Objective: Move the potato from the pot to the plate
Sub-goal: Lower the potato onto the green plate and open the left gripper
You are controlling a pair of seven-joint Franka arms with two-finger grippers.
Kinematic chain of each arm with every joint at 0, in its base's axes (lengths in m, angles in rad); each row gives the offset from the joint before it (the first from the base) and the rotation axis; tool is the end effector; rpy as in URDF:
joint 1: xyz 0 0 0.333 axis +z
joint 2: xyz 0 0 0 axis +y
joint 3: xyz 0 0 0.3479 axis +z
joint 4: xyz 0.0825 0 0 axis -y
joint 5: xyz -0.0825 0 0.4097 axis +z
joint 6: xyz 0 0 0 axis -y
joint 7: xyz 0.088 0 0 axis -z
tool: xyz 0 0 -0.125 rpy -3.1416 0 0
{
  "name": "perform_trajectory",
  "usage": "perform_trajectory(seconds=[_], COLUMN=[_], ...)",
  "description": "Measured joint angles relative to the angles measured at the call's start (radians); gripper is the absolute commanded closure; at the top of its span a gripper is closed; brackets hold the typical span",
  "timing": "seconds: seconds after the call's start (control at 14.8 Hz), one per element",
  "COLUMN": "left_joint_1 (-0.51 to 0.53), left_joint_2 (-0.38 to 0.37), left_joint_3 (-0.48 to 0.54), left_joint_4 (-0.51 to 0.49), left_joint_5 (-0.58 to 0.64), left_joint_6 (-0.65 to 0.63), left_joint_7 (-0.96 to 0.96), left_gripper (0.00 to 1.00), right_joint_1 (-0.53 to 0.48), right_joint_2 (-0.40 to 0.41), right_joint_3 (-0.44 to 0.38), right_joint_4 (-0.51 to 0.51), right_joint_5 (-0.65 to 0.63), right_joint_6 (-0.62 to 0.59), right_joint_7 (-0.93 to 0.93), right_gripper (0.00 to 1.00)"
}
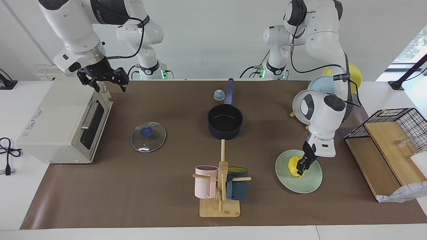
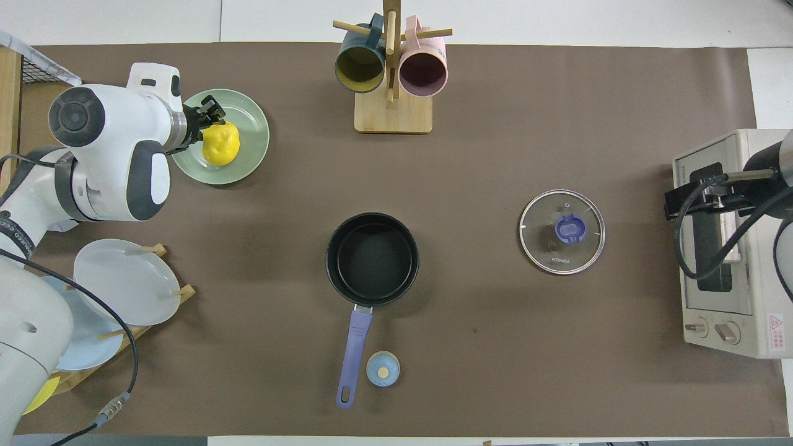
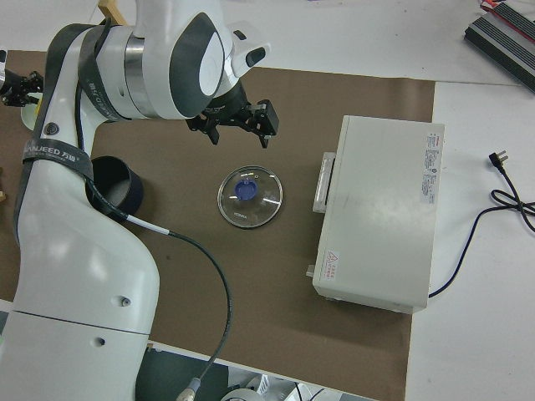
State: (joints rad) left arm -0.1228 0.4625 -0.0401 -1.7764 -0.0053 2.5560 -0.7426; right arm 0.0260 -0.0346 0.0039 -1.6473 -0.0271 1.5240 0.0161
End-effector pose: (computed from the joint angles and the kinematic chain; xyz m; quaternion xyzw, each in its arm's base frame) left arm 0.7153 -0.1145 0.3274 0.9446 0.2874 0.1376 0.0784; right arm 0.5596 0.0133 0.6166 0.9989 0.0069 -0.0440 0.0146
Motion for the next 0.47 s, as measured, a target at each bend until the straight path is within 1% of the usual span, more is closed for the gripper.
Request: perform_trajectory(seconds=[0.07, 0.13, 0.2, 0.27, 0.4, 0.47], left_joint_1=[-0.003, -0.004, -0.004, -0.004, -0.004, -0.004], left_joint_2=[-0.002, -0.003, -0.004, -0.004, -0.005, -0.005], left_joint_3=[0.0, 0.0, 0.0, 0.0, 0.0, 0.0], left_joint_4=[-0.002, -0.005, -0.006, -0.006, -0.007, -0.008], left_joint_5=[0.0, 0.0, 0.0, 0.0, 0.0, 0.0], left_joint_6=[0.0, 0.0, 0.0, 0.0, 0.0, 0.0], left_joint_7=[-0.009, -0.014, -0.015, -0.016, -0.016, -0.015], left_gripper=[1.0, 0.93, 0.7, 0.52, 0.0, 0.0], right_joint_1=[0.0, 0.0, 0.0, 0.0, 0.0, 0.0], right_joint_2=[0.0, 0.0, 0.0, 0.0, 0.0, 0.0], right_joint_3=[0.0, 0.0, 0.0, 0.0, 0.0, 0.0], right_joint_4=[0.0, 0.0, 0.0, 0.0, 0.0, 0.0], right_joint_5=[0.0, 0.0, 0.0, 0.0, 0.0, 0.0], right_joint_6=[0.0, 0.0, 0.0, 0.0, 0.0, 0.0], right_joint_7=[0.0, 0.0, 0.0, 0.0, 0.0, 0.0], right_gripper=[0.0, 0.0, 0.0, 0.0, 0.0, 0.0])
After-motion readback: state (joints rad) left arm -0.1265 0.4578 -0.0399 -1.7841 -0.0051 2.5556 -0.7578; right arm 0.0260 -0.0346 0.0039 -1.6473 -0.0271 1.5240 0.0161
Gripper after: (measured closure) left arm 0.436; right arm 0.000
